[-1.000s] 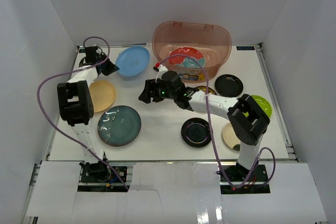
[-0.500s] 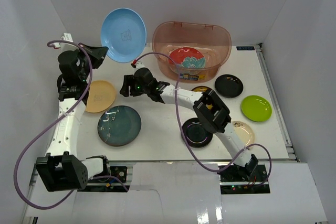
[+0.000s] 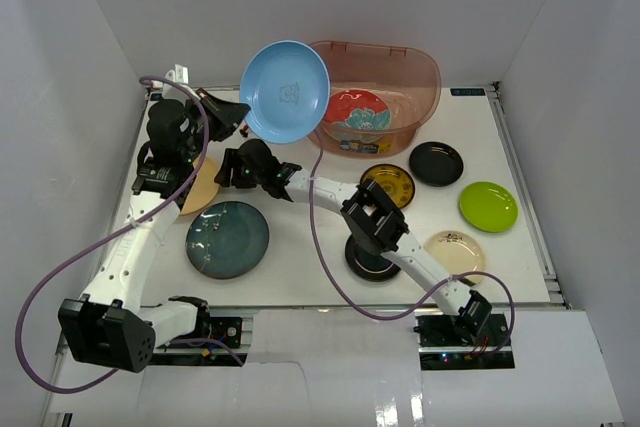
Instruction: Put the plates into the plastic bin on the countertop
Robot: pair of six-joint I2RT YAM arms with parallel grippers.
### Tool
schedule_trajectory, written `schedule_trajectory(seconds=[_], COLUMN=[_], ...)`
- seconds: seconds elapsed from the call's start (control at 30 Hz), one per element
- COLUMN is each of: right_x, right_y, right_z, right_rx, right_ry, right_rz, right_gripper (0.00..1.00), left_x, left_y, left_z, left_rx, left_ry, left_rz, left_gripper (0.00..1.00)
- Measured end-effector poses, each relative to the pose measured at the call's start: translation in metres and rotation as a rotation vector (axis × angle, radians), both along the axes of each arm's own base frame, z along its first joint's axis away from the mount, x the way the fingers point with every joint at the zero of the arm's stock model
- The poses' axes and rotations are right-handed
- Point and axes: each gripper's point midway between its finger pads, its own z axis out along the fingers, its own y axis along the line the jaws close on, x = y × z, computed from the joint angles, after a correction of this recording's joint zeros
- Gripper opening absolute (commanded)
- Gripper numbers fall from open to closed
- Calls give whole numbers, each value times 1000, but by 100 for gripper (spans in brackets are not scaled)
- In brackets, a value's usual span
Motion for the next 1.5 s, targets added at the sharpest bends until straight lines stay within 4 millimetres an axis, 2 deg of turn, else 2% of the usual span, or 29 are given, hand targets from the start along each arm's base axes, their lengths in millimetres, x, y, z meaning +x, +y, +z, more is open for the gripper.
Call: schedule_trajectory(seconds=[0.03,0.07,0.17,0.27,0.37,0.5,0.57,0.67,0.77,0.8,0.87,0.93,1.03,1.1,1.13,1.2,1.27,1.3,1.4,1.5], right_x=[-1,-3,-9,-14,-15,-15,-12,0,13,18,31,48,83,110,123,151,172,181,198,208], right_y=[3,7,15,18,20,15,10,-7,-38,-52,-89,-133,-214,-272,-297,-346,-383,-398,-428,-447], right_z=[-1,-3,-5,-7,-9,-15,-9,9,51,71,126,184,264,297,304,302,276,257,196,141], right_rx=[9,19,46,54,78,115,121,118,131,145,184,234,285,278,259,185,75,18,-119,-234], right_ry=[1,4,18,35,46,77,76,55,7,-16,-92,-183,-350,-435,-468,-506,-492,-469,-369,-265], right_rz=[0,0,-2,-10,-33,-62,-75,-105,-136,-147,-181,-231,-344,-439,-482,-573,-631,-646,-657,-642], right_gripper=[60,53,46,24,8,8,8,8,8,8,8,8,8,8,8,8,8,8,8,8], left_x=[-1,-1,-2,-2,-2,-2,-3,-5,-9,-11,-14,-17,-17,-14,-10,-1,13,19,41,60], left_y=[0,1,0,0,1,2,3,2,-1,-2,-3,-5,-7,-10,-11,-16,-21,-24,-36,-56], left_z=[1,2,2,1,-2,-3,-2,18,49,60,76,85,89,87,84,80,72,70,59,51], left_rx=[2,5,16,31,49,70,79,78,64,59,50,44,42,43,45,57,73,82,118,166], left_ry=[-4,-9,-15,-14,-12,-10,-7,-37,-103,-127,-163,-186,-196,-188,-181,-165,-139,-130,-97,-79], left_rz=[2,5,6,9,13,19,19,11,-8,-12,-21,-29,-36,-41,-41,-43,-40,-41,-35,-35], left_gripper=[0,0,0,0,0,0,0,0,0,0,0,0,0,0,0,0,0,0,0,0])
